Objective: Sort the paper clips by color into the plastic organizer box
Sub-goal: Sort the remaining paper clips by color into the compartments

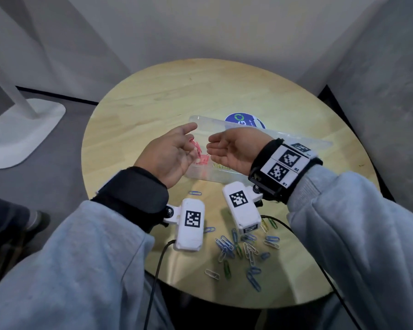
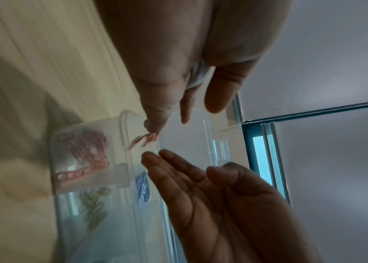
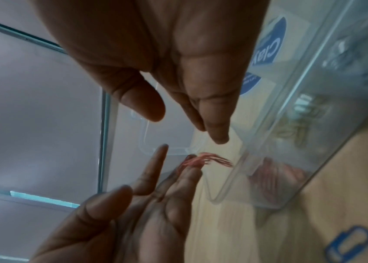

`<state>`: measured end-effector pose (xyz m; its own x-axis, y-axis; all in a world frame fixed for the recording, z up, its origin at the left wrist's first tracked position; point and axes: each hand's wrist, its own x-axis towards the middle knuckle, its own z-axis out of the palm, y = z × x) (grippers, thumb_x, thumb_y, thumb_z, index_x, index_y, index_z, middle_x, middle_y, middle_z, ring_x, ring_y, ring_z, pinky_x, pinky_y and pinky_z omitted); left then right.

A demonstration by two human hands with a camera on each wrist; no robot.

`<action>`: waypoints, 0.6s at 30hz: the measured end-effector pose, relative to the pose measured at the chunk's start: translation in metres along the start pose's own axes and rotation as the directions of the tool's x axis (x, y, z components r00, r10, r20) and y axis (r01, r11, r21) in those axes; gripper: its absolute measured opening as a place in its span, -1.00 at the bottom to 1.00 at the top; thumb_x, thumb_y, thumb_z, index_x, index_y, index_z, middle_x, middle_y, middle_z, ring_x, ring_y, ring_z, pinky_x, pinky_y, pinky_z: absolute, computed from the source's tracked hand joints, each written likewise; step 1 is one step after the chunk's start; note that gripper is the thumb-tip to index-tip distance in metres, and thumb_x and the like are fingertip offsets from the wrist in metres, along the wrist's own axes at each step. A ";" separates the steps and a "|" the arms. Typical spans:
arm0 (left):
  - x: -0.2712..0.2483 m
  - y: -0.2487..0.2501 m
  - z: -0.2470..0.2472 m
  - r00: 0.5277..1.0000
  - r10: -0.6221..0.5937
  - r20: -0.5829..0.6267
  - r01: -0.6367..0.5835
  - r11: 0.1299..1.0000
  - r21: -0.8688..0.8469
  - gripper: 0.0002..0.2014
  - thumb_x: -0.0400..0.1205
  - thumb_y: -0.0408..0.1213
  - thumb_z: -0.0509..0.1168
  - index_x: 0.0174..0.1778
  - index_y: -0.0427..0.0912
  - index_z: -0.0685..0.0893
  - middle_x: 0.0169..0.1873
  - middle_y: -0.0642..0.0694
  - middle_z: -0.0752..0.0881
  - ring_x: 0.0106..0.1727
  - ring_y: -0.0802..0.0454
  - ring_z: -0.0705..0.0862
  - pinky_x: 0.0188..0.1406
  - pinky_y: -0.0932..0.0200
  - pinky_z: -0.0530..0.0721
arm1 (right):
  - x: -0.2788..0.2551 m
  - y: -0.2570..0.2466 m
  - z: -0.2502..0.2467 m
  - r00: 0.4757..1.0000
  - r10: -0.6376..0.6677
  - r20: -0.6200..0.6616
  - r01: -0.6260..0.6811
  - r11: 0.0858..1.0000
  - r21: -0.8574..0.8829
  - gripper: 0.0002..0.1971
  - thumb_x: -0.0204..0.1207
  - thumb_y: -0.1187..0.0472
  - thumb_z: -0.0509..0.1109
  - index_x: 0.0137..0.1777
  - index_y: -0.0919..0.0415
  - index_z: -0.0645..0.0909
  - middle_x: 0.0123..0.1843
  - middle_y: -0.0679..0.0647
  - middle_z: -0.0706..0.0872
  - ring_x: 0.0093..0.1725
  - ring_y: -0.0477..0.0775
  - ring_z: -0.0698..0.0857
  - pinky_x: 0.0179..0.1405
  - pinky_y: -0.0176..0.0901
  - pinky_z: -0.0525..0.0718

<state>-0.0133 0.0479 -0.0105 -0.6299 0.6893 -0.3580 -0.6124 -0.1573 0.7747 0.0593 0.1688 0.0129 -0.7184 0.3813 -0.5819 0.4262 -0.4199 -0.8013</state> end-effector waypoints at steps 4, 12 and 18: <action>-0.001 -0.003 0.004 1.000 0.014 0.023 -0.015 0.999 0.038 -0.55 0.58 -0.63 -0.05 0.28 -0.21 0.52 0.08 -0.18 0.41 -0.07 0.09 0.45 -0.08 0.30 0.48 | -0.017 0.007 -0.019 0.999 -0.039 -0.019 0.036 0.989 -0.140 -0.77 0.59 0.44 0.07 -0.08 0.27 0.57 -0.03 0.14 0.62 -0.10 -0.02 0.63 -0.01 -0.27 0.59; -0.013 0.010 0.007 0.997 -0.032 0.073 0.000 0.919 0.394 -0.66 0.62 -0.54 0.02 0.09 -0.08 0.59 0.12 -0.15 0.61 0.09 0.03 0.63 0.06 0.23 0.59 | -0.057 0.029 -0.070 0.989 -0.142 -0.035 0.096 0.806 -0.584 -0.79 0.57 0.45 0.20 -0.13 0.14 0.56 -0.21 0.06 0.64 -0.29 -0.03 0.65 -0.33 -0.25 0.62; -0.025 0.005 -0.019 0.990 -0.062 -0.128 0.127 -0.013 0.992 -0.92 0.53 -0.31 0.27 -0.11 -0.15 0.64 -0.39 -0.08 0.64 -0.40 0.00 0.54 -0.37 0.25 0.46 | -0.059 0.058 -0.081 0.988 -0.146 -0.044 0.024 0.439 -0.898 -0.90 0.48 0.27 0.33 -0.11 0.05 0.62 -0.27 -0.06 0.60 -0.21 -0.02 0.61 -0.25 -0.25 0.55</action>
<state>-0.0097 0.0163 -0.0071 -0.6464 0.6018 -0.4690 0.4019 0.7911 0.4612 0.1710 0.1889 -0.0109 -0.7477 0.4746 -0.4645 0.6634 0.5648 -0.4908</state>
